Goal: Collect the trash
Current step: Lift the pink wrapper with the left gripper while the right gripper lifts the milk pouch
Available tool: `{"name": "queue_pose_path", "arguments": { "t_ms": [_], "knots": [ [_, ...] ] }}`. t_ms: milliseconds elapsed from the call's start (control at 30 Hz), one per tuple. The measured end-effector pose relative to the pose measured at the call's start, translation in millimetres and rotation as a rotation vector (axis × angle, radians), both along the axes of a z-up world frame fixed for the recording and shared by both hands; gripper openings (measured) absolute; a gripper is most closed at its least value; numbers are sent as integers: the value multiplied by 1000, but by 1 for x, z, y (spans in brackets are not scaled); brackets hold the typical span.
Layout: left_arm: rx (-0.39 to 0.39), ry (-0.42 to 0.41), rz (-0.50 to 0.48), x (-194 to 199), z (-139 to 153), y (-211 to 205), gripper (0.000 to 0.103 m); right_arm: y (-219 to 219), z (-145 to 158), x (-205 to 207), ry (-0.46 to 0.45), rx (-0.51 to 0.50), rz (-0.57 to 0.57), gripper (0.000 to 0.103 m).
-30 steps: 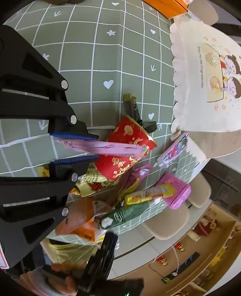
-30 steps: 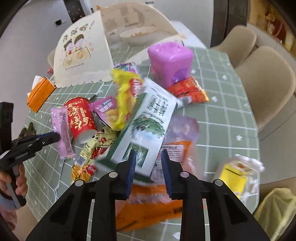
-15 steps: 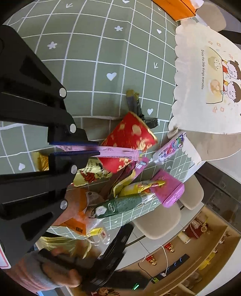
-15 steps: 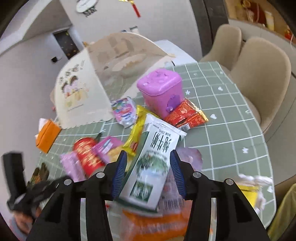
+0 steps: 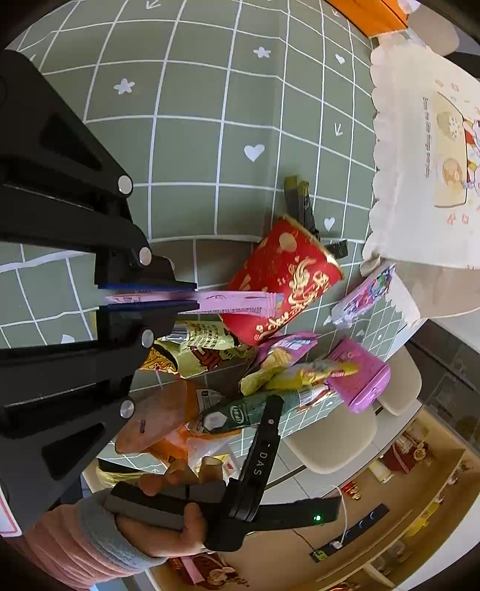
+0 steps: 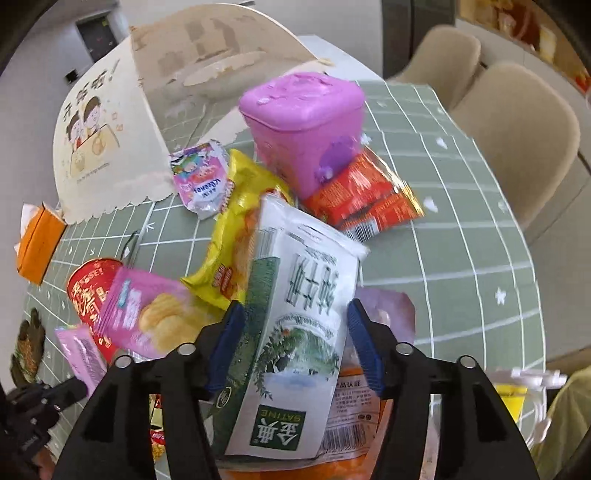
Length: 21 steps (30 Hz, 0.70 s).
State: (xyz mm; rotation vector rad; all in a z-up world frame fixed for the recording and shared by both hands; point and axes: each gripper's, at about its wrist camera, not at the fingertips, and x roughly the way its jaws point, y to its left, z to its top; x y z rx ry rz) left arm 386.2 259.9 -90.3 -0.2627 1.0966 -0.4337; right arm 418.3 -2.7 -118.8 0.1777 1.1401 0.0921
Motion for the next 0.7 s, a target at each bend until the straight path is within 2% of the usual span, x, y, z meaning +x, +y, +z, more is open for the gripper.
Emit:
{"name": "queue_pose_path", "arguments": {
  "t_ms": [33, 67, 133, 233, 400, 600, 700],
  "knots": [
    [-1, 1, -3, 0, -1, -1, 4, -2, -13, 2, 83, 4, -6, 57],
    [-4, 5, -4, 0, -2, -3, 4, -5, -16, -3, 81, 15, -11, 56],
    [-11, 10, -5, -1, -2, -4, 4, -11, -4, -18, 2, 2, -38, 51],
    [-16, -3, -13, -5, 4, -7, 4, -20, 17, -39, -90, 46, -48, 51],
    [-31, -50, -16, -10, 24, -13, 4, -29, 59, -66, -189, 69, -20, 51],
    [-48, -160, -12, -28, 67, -35, 3, -34, 113, -112, -326, -7, 40, 50],
    [-21, -212, -20, -40, 87, -51, 3, -48, 130, -137, -387, -41, 47, 50]
  ]
}}
